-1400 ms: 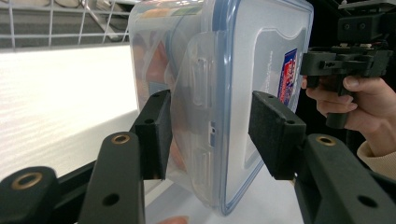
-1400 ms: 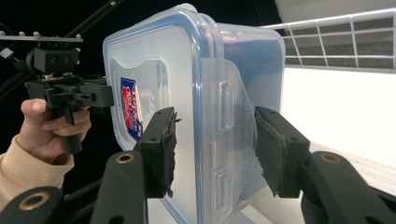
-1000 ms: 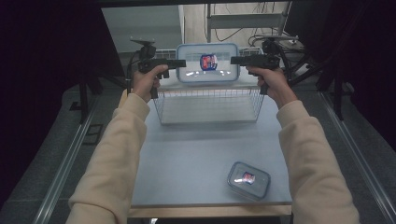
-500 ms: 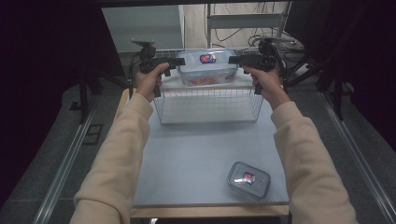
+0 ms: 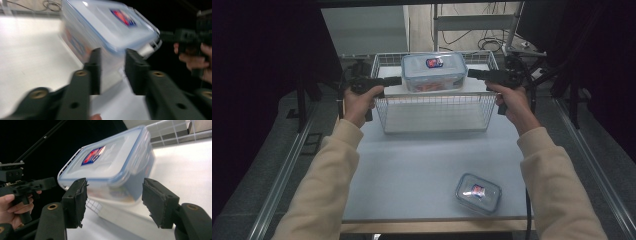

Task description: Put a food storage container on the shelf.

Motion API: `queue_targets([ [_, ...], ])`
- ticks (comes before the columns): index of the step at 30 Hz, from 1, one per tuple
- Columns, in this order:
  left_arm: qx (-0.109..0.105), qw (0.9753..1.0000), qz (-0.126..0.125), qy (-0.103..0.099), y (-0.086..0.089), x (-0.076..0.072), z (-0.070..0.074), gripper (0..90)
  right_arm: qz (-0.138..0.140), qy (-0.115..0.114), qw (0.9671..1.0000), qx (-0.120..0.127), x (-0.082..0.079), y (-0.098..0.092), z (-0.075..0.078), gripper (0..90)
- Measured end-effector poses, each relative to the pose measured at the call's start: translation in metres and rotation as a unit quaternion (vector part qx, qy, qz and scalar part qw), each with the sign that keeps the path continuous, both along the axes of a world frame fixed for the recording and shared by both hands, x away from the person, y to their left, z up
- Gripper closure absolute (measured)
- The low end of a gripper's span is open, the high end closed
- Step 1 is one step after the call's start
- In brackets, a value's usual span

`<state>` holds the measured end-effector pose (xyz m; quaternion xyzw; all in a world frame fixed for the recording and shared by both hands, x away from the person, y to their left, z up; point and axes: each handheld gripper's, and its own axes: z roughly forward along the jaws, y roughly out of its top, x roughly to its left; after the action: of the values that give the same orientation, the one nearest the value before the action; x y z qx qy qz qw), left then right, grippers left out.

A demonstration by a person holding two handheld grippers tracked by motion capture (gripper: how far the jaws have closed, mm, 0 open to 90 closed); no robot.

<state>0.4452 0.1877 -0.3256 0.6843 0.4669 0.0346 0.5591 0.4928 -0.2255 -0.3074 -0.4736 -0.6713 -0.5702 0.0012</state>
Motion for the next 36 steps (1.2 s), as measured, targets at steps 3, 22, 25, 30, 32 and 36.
queue_targets([
  [3,0.02,0.9995,-0.024,0.001,-0.012,-0.009,-0.007,85.9,0.006,-0.003,1.0,0.003,-0.011,-0.003,-0.004,36.0],
  [22,0.072,0.9971,-0.019,0.018,-0.05,0.033,-0.023,90.0,0.047,-0.001,0.9989,-0.008,-0.023,-0.005,-0.028,34.7],
  [25,0.067,0.9973,-0.023,0.021,-0.052,0.036,-0.022,90.0,0.047,-0.002,0.9989,-0.008,-0.025,-0.007,-0.029,34.8],
  [30,0.059,0.9976,-0.028,0.021,-0.056,0.03,-0.022,90.0,0.046,-0.003,0.9989,-0.01,-0.029,-0.011,-0.029,34.4],
  [32,0.06,0.9974,-0.032,0.022,-0.056,0.025,-0.022,90.0,0.044,-0.006,0.999,-0.008,-0.032,-0.013,-0.028,34.3],
  [36,0.049,0.998,-0.036,0.019,-0.052,0.009,-0.023,90.0,0.043,-0.008,0.999,-0.006,-0.039,-0.016,-0.029,34.2],
])
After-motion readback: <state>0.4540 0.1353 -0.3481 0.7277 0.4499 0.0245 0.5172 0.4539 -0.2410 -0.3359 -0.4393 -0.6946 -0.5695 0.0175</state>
